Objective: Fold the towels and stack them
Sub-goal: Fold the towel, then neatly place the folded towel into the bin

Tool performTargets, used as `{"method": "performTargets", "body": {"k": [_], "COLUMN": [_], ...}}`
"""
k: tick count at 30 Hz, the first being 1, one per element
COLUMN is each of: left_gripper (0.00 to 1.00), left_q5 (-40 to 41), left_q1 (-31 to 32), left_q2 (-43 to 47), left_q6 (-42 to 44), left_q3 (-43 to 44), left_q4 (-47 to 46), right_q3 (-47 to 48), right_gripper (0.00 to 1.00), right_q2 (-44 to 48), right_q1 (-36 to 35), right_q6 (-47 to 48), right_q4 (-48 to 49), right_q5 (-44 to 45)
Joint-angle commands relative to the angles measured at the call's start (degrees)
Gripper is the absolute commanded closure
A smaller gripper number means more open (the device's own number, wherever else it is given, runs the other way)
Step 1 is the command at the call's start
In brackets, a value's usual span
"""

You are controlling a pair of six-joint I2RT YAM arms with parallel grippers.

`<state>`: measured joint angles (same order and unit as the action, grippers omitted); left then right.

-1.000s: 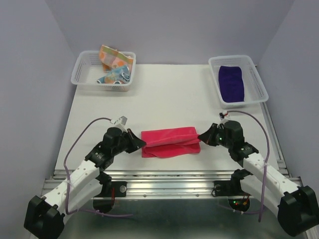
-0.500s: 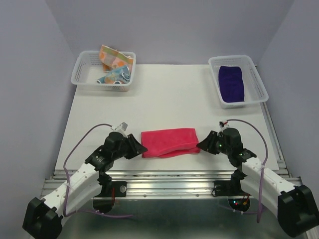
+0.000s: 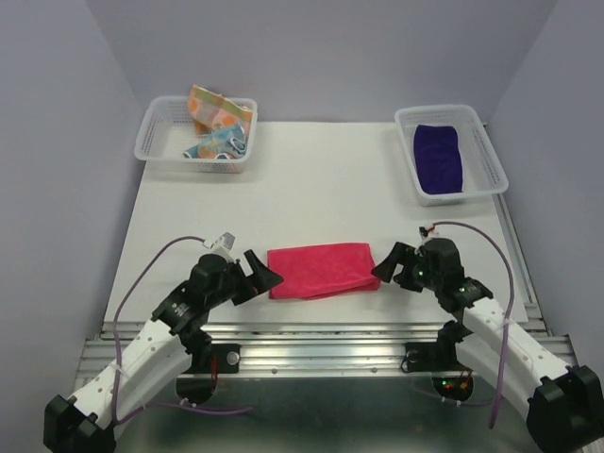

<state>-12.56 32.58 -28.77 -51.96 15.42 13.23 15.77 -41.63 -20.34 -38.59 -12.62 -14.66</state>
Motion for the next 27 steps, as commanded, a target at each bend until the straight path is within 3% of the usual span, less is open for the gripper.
{"method": "performTargets", "body": {"k": [1,7,17,23,25,27], "left_gripper": [0.01,0.01,0.01,0.01,0.01,0.01], "left_q5": [4.0,6.6,9.5,10.8,11.1,11.4], "left_q1": [0.3,0.3,0.2,0.2,0.2,0.2], "left_q2": [-4.7,-10.2,-11.7,-11.7,-11.2,-10.7], "left_q6": [3.4,5.9,6.8,7.0,6.9,6.8], "left_q3": [4.2,7.1,8.5,8.8,9.0,8.9], "left_q4": [-1.6,-4.0,-4.6,-3.7,-3.5,-3.3], "right_q3": [7.8,14.9,15.7,17.6,19.2,20.0], "right_gripper": [0.14,0.17,0.22,0.30,0.36,0.49], "right_q2": [-6.0,-19.5,-28.7,-34.9,-38.0,-39.7], "right_q1": [-0.3,-3.1,-13.1,-15.8,-17.2,-18.3], "right_q6": [4.1,6.1,3.9,6.3,6.6,6.4], "right_q4": [-0.4,0.6,-1.7,-0.7,-1.7,-2.8], "right_q5": [3.1,7.3,19.2,21.4,24.3,26.5]}}
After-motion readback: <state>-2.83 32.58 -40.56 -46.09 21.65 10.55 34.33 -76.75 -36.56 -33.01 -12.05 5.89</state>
